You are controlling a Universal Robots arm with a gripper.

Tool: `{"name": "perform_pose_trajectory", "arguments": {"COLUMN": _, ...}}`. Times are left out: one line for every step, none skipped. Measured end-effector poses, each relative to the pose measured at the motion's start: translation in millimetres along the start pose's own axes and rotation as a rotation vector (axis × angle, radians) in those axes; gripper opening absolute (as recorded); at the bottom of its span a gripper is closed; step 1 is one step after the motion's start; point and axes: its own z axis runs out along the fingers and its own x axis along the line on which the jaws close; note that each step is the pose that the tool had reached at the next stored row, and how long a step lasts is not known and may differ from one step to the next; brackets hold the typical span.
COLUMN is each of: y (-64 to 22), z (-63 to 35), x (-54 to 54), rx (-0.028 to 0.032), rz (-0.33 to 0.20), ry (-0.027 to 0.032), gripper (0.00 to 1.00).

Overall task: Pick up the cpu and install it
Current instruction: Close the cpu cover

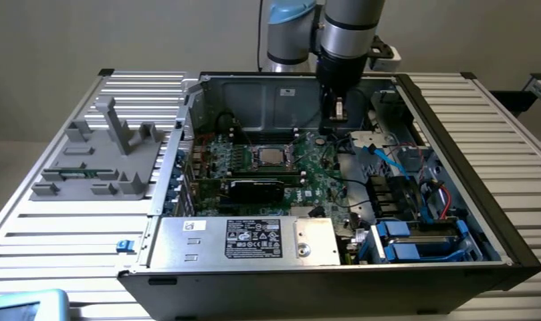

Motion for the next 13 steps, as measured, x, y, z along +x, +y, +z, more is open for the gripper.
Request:
{"name": "perform_pose_trajectory", "arguments": {"y": 1.0, "z": 1.8, "x": 0.1, "rx": 0.0000, "rz": 0.001, "ry": 0.0000, "gripper": 0.11}}
{"name": "perform_pose_trajectory", "arguments": {"y": 1.9, "z": 3.7, "x": 0.1, "rx": -0.0001, "rz": 0.001, "ry": 0.0001, "gripper": 0.11}}
{"name": "perform_pose_trajectory", "arguments": {"y": 2.6, "z": 5.5, "x": 0.2, "rx": -0.0001, "rz": 0.001, "ry": 0.0001, "gripper": 0.11}}
{"name": "perform_pose_trajectory", "arguments": {"y": 3.1, "z": 7.4, "x": 0.3, "rx": 0.0000, "rz": 0.002, "ry": 0.0001, "gripper": 0.11}}
{"name": "perform_pose_trajectory", "arguments": {"y": 3.4, "z": 9.3, "x": 0.5, "rx": 0.0002, "rz": 0.002, "ry": 0.0000, "gripper": 0.11}}
{"name": "perform_pose_trajectory", "arguments": {"y": 3.4, "z": 10.9, "x": 0.6, "rx": 0.0009, "rz": 0.002, "ry": -0.0001, "gripper": 0.11}}
{"name": "perform_pose_trajectory", "arguments": {"y": 3.4, "z": 12.8, "x": 0.9, "rx": 0.0018, "rz": 0.002, "ry": 0.0000, "gripper": 0.11}}
{"name": "perform_pose_trajectory", "arguments": {"y": 3.4, "z": 14.8, "x": 1.2, "rx": 0.0034, "rz": 0.002, "ry": 0.0001, "gripper": 0.11}}
{"name": "perform_pose_trajectory", "arguments": {"y": 3.4, "z": 16.5, "x": 1.4, "rx": 0.0054, "rz": 0.002, "ry": -0.0001, "gripper": 0.11}}
{"name": "perform_pose_trajectory", "arguments": {"y": 3.4, "z": 18.2, "x": 1.5, "rx": 0.0075, "rz": 0.003, "ry": -0.0002, "gripper": 0.11}}
{"name": "perform_pose_trajectory", "arguments": {"y": 3.4, "z": 19.8, "x": 1.6, "rx": 0.0098, "rz": 0.003, "ry": -0.0002, "gripper": 0.11}}
{"name": "perform_pose_trajectory", "arguments": {"y": 3.4, "z": 21.4, "x": 1.7, "rx": 0.0130, "rz": 0.003, "ry": -0.0001, "gripper": 0.11}}
{"name": "perform_pose_trajectory", "arguments": {"y": 3.3, "z": 22.5, "x": 1.8, "rx": 0.0177, "rz": 0.003, "ry": -0.0002, "gripper": 0.11}}
